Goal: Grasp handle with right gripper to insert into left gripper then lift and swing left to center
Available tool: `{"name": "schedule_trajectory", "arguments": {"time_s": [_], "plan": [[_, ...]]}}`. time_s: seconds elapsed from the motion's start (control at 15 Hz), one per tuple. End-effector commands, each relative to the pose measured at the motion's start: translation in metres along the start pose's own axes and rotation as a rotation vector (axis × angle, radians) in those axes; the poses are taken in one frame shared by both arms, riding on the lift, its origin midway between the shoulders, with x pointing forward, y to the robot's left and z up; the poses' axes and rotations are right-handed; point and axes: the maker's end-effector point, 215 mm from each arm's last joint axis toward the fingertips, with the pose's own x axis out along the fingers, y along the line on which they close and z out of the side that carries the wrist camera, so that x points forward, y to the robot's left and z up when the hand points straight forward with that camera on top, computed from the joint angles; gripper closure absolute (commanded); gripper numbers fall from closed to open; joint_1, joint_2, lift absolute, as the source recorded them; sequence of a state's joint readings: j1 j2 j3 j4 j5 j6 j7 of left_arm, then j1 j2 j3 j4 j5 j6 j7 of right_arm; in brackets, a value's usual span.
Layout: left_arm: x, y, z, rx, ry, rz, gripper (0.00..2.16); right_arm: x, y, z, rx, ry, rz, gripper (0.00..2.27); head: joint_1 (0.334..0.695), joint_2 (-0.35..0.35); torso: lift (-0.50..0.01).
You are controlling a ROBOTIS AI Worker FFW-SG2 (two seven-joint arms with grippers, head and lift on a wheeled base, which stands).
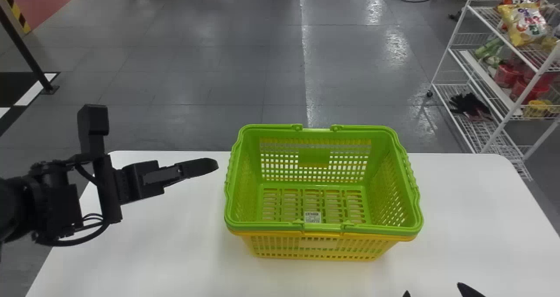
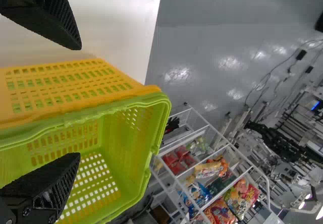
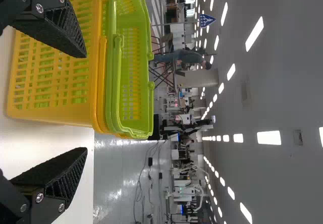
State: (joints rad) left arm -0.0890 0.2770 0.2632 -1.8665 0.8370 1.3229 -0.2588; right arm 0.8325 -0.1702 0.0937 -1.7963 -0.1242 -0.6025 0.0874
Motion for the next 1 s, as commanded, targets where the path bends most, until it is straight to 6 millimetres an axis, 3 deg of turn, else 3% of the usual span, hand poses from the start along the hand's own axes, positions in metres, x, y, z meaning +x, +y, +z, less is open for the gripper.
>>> {"name": "schedule_trajectory", "arguments": {"time_s": [0.0,0.4,0.93], "plan": [[0.01,-0.004,0.006,-0.064,0.021,-0.063,0.04,-0.001,-0.001,-0.001,-0.001,0.002,-0.001,0.17,0.695,0.016,-0.093],[0.029,-0.013,0.004,-0.192,0.075,-0.177,0.04,-0.001,-0.003,-0.001,-0.004,0.005,-0.004,0.17,0.695,-0.017,-0.093],[0.049,-0.036,0.0,-0.198,0.107,-0.222,0.04,-0.003,-0.007,-0.006,-0.007,0.013,-0.014,0.17,0.695,-0.058,-0.093]]}}
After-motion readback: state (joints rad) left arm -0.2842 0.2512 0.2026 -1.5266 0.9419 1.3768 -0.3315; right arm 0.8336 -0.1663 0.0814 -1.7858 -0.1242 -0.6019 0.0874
